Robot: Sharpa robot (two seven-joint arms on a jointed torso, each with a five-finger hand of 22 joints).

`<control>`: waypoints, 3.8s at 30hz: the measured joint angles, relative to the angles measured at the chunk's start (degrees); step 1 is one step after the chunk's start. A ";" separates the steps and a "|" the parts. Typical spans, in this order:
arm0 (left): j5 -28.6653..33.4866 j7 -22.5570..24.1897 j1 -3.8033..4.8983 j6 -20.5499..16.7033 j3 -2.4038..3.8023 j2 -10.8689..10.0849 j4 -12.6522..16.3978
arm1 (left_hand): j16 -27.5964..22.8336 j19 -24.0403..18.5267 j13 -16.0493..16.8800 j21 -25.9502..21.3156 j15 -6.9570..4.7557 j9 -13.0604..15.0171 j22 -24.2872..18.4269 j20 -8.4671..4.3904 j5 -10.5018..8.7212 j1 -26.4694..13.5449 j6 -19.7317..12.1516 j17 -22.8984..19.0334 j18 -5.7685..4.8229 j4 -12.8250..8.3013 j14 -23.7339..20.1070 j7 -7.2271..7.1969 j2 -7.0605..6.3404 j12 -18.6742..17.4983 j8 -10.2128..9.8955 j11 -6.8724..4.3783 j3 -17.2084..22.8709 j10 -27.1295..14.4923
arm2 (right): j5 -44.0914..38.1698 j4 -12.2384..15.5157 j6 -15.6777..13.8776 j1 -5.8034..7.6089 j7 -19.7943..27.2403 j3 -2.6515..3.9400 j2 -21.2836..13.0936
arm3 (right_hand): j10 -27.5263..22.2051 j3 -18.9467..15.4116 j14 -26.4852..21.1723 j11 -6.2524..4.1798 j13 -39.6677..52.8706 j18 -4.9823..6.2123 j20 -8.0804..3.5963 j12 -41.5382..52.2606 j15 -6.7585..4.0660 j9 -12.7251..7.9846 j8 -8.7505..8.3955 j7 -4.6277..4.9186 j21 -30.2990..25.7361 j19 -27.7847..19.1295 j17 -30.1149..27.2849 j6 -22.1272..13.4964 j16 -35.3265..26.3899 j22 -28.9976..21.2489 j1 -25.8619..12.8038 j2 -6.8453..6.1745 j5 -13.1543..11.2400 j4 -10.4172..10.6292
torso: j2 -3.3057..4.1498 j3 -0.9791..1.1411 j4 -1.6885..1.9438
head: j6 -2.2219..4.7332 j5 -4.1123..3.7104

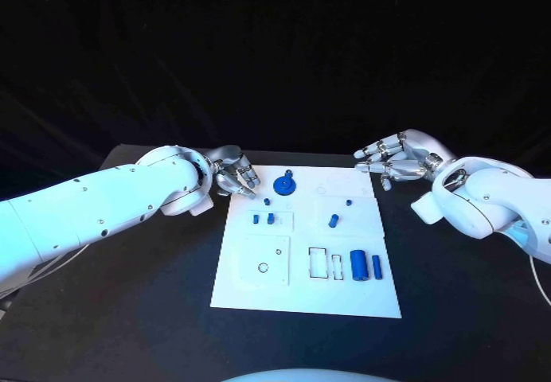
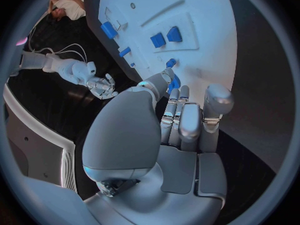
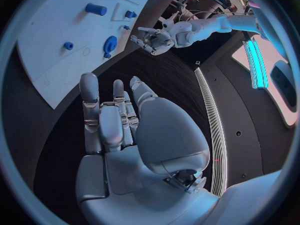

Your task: Assemble the parts on the task board

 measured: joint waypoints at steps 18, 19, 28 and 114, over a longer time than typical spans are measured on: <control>56.85 20.49 -1.10 -10.66 -0.91 -7.00 7.96 | -8.84 -6.22 1.92 -16.23 -1.84 0.29 -7.75 -1.51 0.47 -3.22 3.62 -15.59 2.04 1.71 -6.77 -2.13 3.29 7.40 2.66 -2.56 0.91 5.65 | -40.28 -2.30 5.68 -1.05 -11.90 0.03 3.08 | 5.57 8.14 0.22 -0.36 -12.01 0.00 -0.12 -12.66 -0.22 -0.08 -0.13 -0.69 2.88 3.63 2.57 4.57 1.55 4.44 -0.65 -3.30 -3.94 -4.01 | -0.01 -0.05 -0.01 | 1.38 -2.39; 58.74 21.13 -1.23 -10.94 -0.94 -7.20 8.40 | -8.85 -6.22 2.05 -16.54 -2.00 0.29 -7.95 -1.51 0.47 -3.22 3.62 -15.81 2.04 1.62 -6.93 -2.13 3.29 7.74 2.66 -2.70 0.61 5.80 | -42.01 -2.31 5.93 -1.19 -12.36 0.03 3.35 | 5.57 8.46 0.22 -0.36 -12.30 0.00 -0.12 -12.73 -0.22 -0.08 -0.35 -0.69 2.88 3.63 2.57 4.57 1.55 4.43 -0.67 -3.32 -4.17 -3.99 | 0.01 -0.05 -0.03 | 1.45 -2.63; 68.01 24.33 -1.72 -12.25 -1.02 -8.08 10.67 | -9.36 -6.22 2.64 -17.43 -2.03 0.28 -8.69 -1.51 0.47 -3.22 3.81 -16.65 2.90 1.44 -6.97 -2.32 3.28 8.88 2.88 -2.98 0.30 6.07 | -52.19 -2.78 7.73 -2.27 -14.99 0.02 5.85 | 5.57 10.39 0.22 -0.36 -14.34 0.00 -0.11 -13.73 -0.22 -0.08 -1.11 -0.89 2.88 3.62 2.56 4.76 1.55 4.34 -0.90 -3.55 -5.86 -4.15 | 0.08 0.02 -0.10 | 1.63 -3.19; 71.16 24.99 -1.84 -12.32 -1.06 -7.94 10.22 | -10.18 -6.42 3.52 -21.10 -1.93 0.17 -10.66 -1.72 0.47 -2.98 2.99 -18.41 2.89 0.49 -7.45 -1.82 3.51 10.75 3.09 -2.46 -0.64 4.72 | -57.32 9.80 -0.84 -5.41 -18.56 1.12 3.96 | 10.64 20.96 0.42 -1.42 -19.48 -0.01 -1.02 -14.95 -0.84 1.10 -0.91 -2.18 7.10 7.61 3.85 10.95 2.45 11.15 -2.05 -3.03 -8.64 -4.94 | -0.04 -0.01 -0.06 | 0.31 -3.42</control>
